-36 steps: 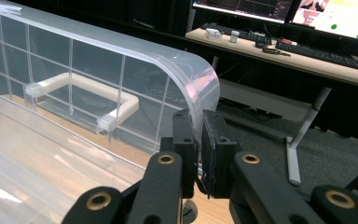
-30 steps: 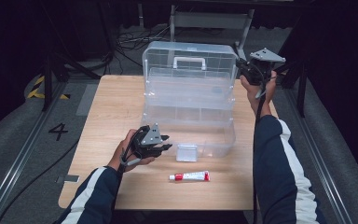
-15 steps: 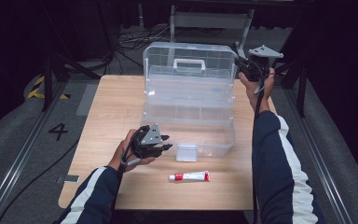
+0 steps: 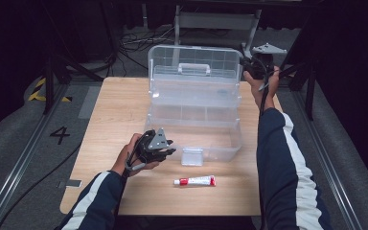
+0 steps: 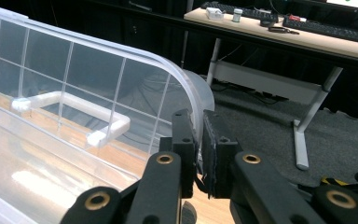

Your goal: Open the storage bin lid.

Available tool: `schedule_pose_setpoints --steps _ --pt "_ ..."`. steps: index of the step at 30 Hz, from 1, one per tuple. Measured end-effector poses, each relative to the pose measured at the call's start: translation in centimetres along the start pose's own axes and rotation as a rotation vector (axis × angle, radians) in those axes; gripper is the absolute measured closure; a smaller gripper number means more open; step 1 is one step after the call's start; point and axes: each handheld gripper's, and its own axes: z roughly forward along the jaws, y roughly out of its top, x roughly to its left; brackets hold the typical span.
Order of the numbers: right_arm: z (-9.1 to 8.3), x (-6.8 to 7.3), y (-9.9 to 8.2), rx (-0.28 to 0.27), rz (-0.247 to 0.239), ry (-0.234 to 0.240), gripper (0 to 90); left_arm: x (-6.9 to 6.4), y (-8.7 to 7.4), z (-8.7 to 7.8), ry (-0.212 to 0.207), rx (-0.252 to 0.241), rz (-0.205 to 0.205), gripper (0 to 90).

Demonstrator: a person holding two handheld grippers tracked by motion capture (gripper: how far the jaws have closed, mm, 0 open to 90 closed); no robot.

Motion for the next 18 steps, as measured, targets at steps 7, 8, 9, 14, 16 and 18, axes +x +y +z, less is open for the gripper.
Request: schedule_pose_setpoints --steps 7,8,9,14,16,18 --pt "0.8 -0.1 0.1 0.016 0.001 -0.005 84.5 0.0 0.0 0.0 -0.011 0.001 0.004 68.6" --pt "0.8 -0.1 0.1 0.016 0.001 -0.005 84.5 0.0 0.0 0.0 -0.011 0.001 0.004 68.9" --pt "1.0 -0.2 0.1 0.020 0.002 -0.003 84.4 0.1 0.0 0.0 -0.014 0.003 0.002 68.9" --pt "1.7 -0.4 0.1 0.032 -0.005 -0.004 84.2 0.2 0.0 0.0 -0.025 0.000 -0.002 69.1" --pt "2.2 -0.6 0.1 0.046 -0.005 -0.004 84.1 0.2 -0.1 0.0 -0.029 -0.001 -0.007 69.2" --pt "2.6 -0.6 0.1 0.052 -0.001 -0.009 84.1 0.2 -0.1 0.0 -0.030 0.000 -0.009 69.2"
